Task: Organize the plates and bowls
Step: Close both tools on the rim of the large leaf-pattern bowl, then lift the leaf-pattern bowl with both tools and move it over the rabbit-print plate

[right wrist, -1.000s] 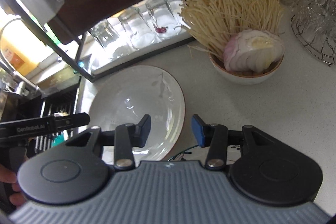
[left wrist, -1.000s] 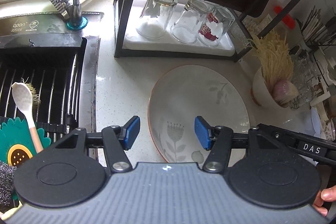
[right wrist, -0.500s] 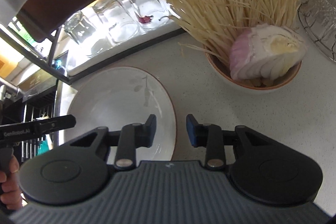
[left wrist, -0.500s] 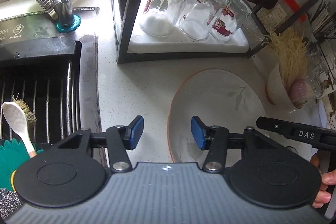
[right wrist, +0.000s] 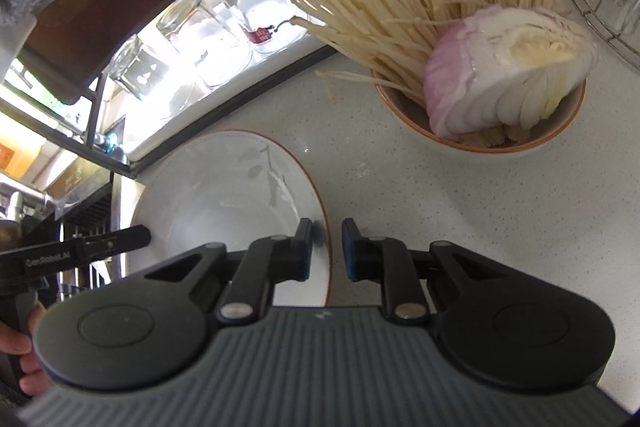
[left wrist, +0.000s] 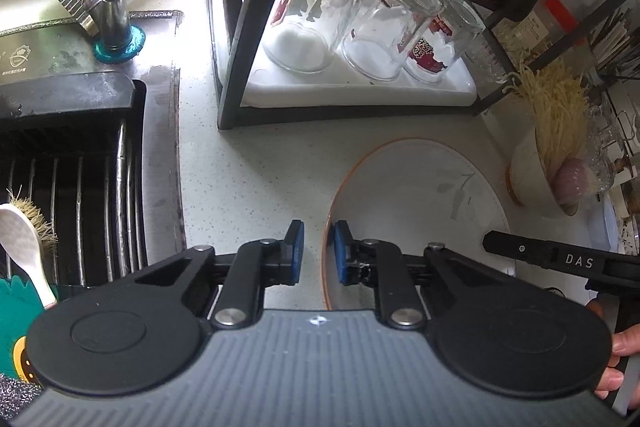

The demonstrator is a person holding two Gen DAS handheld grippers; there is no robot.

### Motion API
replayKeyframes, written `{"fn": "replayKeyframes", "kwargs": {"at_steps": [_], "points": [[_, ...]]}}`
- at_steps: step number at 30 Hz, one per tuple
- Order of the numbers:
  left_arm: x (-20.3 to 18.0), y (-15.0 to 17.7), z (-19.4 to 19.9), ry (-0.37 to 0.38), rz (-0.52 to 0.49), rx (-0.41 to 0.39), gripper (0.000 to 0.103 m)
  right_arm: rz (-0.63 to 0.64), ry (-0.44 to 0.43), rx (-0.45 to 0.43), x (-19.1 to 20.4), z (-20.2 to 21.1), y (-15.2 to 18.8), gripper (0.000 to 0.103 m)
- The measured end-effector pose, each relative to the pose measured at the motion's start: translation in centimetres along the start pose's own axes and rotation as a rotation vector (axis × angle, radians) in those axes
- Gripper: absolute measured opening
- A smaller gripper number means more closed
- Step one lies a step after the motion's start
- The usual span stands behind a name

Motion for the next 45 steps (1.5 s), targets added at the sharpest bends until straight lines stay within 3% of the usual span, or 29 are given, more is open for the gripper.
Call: {"fn": "replayKeyframes", "kwargs": {"at_steps": [6, 9, 17, 28, 37, 45], "points": [[-0.4, 0.0, -0.1, -0.003, 0.009, -0.005, 0.008, 0.006, -0.012, 0.016, 0.4, -0.5, 0.1, 0.018], [-0.7, -0.1, -0.1, -0.030, -0.007, -0.017, 0.008, 0.028, -0.010, 0.015, 0.8, -0.7, 0.2, 0.018], [-0.4, -0.3, 0.3, -0.005, 0.021, -0.002, 0.008, 0.013, -0.031, 0.009, 0.8, -0.1, -0.1, 0.017], [-2.2, -1.6, 5.7, 0.016, 0.051, -0.117, 0.008, 0.039, -0.119, -0.084, 2.0, 5.0, -1.3, 0.017], [-5.8, -0.2, 9.8, -0.020, 0.035, -0.190, 0.008, 0.072, -0.145, -0.140, 1.6, 9.7, -0.5, 0.017], [-10.5, 2.6, 11.5, -0.031, 0.013, -0.210, 0.008, 0.066, -0.161, -0.181, -1.0, 13.1, 0.7, 0.017]]}}
Point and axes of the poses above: each gripper's, at about its wrist camera, not at the fingertips, and z roughly against the way its jaws point, x to its left, y to its underside, the point moved 7 cm from there along -z, roughly the way its jaws point, and after that the axes turned 6 degrees about -z, right-handed, at the moved point
